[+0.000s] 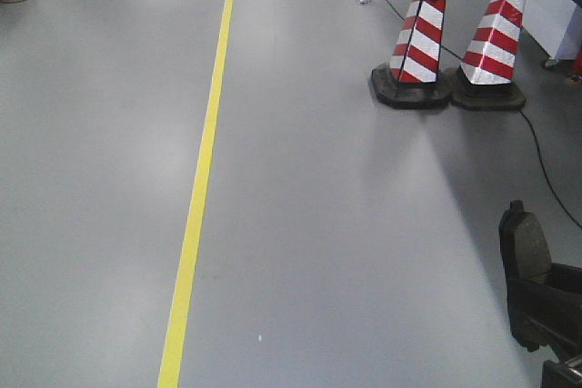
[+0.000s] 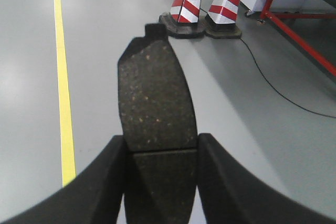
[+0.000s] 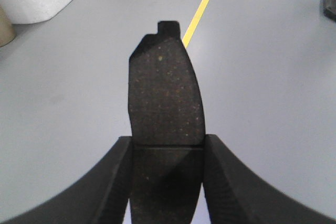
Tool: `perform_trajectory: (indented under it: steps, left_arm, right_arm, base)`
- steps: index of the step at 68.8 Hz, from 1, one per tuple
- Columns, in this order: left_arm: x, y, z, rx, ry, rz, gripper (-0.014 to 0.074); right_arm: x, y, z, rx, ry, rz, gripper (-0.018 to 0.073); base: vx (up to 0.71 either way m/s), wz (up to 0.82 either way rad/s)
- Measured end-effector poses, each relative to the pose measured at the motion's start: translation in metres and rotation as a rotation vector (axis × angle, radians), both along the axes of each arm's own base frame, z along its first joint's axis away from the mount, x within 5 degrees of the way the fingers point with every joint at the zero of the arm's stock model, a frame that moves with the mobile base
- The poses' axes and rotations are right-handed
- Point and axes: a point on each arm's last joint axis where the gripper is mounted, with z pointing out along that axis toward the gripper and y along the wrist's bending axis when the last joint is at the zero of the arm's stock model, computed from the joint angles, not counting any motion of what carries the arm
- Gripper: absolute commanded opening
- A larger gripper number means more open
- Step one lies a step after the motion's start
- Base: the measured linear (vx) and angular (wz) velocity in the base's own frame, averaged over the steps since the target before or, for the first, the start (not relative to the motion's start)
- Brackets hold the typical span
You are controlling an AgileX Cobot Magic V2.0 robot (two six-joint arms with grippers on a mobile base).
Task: Move and align brake pads A on conveyor
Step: 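Drive along the yellow floor line holding both pads, then turn past the striped cones toward the black conveyor belt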
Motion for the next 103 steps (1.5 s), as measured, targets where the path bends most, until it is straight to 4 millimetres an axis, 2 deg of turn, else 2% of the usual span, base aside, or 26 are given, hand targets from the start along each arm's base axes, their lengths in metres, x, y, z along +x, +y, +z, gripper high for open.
perform_trajectory:
  steps: [103]
  left_arm:
    - [0.0, 0.0, 0.0, 0.0, 0.0, 0.0, 0.0146]
  right_arm:
    - [0.0, 0.0, 0.0, 0.0, 0.0, 0.0, -0.001]
  base:
    - [0.6, -0.08]
